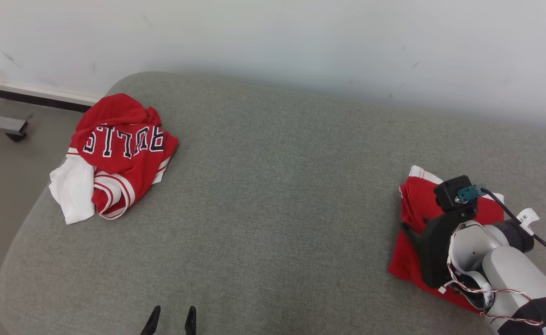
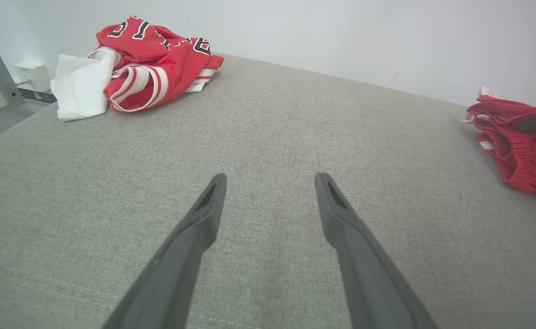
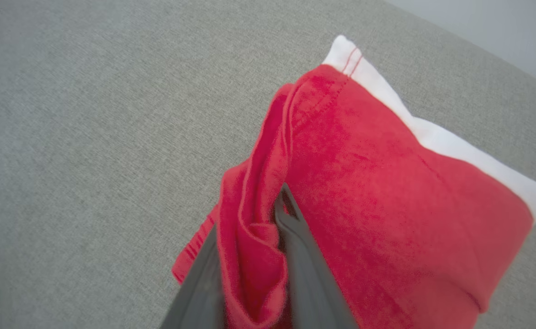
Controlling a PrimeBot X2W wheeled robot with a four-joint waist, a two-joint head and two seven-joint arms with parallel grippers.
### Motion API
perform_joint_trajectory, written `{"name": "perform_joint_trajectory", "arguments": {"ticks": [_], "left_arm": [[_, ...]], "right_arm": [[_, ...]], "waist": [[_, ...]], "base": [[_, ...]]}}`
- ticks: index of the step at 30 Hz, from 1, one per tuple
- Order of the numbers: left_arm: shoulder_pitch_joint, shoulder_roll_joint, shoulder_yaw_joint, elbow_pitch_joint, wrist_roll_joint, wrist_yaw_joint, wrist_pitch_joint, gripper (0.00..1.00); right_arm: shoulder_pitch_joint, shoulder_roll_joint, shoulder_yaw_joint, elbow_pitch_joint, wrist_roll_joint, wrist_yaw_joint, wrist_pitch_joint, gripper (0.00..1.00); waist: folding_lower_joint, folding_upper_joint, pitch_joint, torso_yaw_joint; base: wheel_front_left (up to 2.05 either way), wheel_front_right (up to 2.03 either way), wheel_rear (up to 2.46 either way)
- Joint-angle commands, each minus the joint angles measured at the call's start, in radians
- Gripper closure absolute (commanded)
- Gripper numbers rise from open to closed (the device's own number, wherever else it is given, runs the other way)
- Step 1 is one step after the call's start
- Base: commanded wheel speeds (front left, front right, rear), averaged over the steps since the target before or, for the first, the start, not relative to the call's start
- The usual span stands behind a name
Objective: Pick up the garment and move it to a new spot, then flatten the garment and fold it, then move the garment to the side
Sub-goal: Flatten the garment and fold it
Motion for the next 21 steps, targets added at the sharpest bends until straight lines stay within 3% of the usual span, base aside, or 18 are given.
{"name": "perform_joint_trajectory", "arguments": {"ticks": [1,9,18,19,20,21], "left_arm": [[0.001,-0.002,0.004,0.001,0.0,0.002,-0.003,0.0],[0.019,-0.002,0.011,-0.005,-0.004,0.004,-0.003,0.0],[0.023,-0.002,0.002,-0.003,0.0,0.002,-0.003,0.0],[0.023,-0.002,0.001,-0.004,0.0,0.001,-0.003,0.0],[0.023,-0.002,0.0,-0.004,0.001,0.001,-0.003,0.0],[0.022,-0.002,0.0,-0.005,0.002,0.0,-0.003,0.0]], "right_arm": [[-0.004,0.001,0.002,-0.014,0.019,-0.003,-0.014,0.0],[0.047,-0.01,-0.117,-0.087,0.12,-0.003,-0.136,0.0],[0.14,-0.012,-0.278,0.004,-0.034,-0.003,-0.258,0.0],[0.147,-0.009,-0.283,0.015,-0.056,-0.003,-0.268,0.22],[0.153,-0.004,-0.286,0.026,-0.074,-0.003,-0.276,1.0],[0.158,0.003,-0.284,0.036,-0.09,-0.003,-0.284,1.0]], "waist": [[0.0,0.0,-0.006,-0.005],[0.0,0.0,-0.032,-0.026],[0.0,0.0,-0.038,-0.024],[0.0,0.0,-0.036,-0.022],[0.0,0.0,-0.034,-0.02],[0.0,0.0,-0.032,-0.018]], "base": [[0.0,0.0,0.0],[0.0,0.0,0.0],[0.0,0.0,0.0],[0.0,0.0,0.0],[0.0,0.0,0.0],[0.0,0.0,0.0]]}}
